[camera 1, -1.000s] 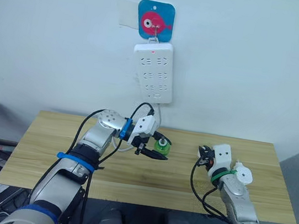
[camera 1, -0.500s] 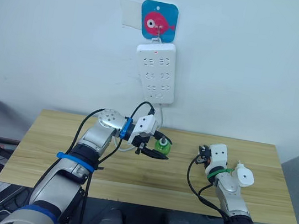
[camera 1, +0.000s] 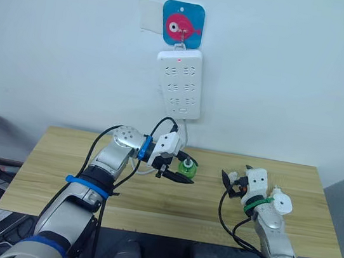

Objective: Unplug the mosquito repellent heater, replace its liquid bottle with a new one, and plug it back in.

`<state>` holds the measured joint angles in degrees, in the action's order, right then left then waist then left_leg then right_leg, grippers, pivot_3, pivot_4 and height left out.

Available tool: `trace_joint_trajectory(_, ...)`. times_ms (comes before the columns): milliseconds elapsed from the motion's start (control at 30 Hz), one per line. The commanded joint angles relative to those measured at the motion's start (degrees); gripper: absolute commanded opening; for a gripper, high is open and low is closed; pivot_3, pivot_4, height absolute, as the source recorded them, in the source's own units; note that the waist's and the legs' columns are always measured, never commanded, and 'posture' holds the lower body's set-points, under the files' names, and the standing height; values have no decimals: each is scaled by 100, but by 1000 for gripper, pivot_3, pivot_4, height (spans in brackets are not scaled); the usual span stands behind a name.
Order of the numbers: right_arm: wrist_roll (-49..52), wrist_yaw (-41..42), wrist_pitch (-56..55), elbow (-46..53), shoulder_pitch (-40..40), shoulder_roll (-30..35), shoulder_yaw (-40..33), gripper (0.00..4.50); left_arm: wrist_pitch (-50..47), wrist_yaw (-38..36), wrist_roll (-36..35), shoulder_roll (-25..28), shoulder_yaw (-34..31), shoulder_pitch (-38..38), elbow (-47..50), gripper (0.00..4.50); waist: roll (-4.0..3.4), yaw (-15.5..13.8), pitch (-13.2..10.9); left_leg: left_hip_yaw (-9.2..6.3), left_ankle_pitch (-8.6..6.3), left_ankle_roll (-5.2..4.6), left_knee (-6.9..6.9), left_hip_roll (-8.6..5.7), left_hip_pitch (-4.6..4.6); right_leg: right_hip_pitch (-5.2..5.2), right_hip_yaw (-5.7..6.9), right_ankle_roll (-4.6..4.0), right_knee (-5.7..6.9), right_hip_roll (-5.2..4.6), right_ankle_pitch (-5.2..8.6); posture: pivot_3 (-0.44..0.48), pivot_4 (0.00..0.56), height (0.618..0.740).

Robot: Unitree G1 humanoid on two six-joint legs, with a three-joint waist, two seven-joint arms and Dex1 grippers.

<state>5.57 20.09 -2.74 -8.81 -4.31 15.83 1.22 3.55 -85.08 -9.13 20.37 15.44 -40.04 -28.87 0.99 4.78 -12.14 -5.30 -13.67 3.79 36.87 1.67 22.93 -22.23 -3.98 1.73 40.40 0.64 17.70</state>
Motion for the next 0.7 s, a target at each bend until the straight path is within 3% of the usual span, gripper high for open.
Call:
trace_joint_trajectory(33, 690, 716, 973, 1791, 261, 474, 5, 4479, 47, 3, -116, -38, -72, -66, 69, 2283, 0, 4, 0, 1, 0, 0, 2, 0, 0, 1, -1, 0, 0, 0, 0, -64, 186, 740)
trace_joint_trajectory(100, 1470, 1209, 1830, 2795, 397, 865, -26, 4479, 51, 0, -120, -65, -84, -117, 3, 2283, -3, 3, -2, 2, 0, 0, 4, -3, 0, 2, -3, 1, 0, -1, 0, -73, 186, 740)
trace_joint_trajectory(233, 2426, 1672, 3040, 3933, 269, 1617, -159, 3573, 140, -27, -95, -107, -91, -238, -197, 2283, -2, 18, -2, -4, 0, -1, 3, 2, -1, 5, 2, 1, -2, 4, 0, -88, 186, 740)
trace_joint_trajectory(333, 2897, 1800, 3570, 4337, 28, 1884, -124, 3573, 181, -48, -95, -141, -87, -320, -309, 2283, -1, 18, -2, -3, -1, -1, 4, 1, 0, 7, 3, 1, -7, 4, 1, -92, 185, 740)
trace_joint_trajectory(467, 3098, 1821, 3923, 4461, -406, 1853, 141, 3573, 216, -108, -101, -181, -82, -391, -383, 2283, 0, 23, -3, -4, -1, -1, 3, 1, 1, 7, 4, 1, -9, 4, 1, -94, 185, 740)
trace_joint_trajectory(700, 2606, 1549, 3912, 3980, -963, 1403, 672, 3573, 99, -134, -160, -217, -95, -407, -285, 2283, 0, 21, -3, -6, -1, -1, 3, 1, 3, 5, 7, 2, -10, 4, 1, -80, 182, 740)
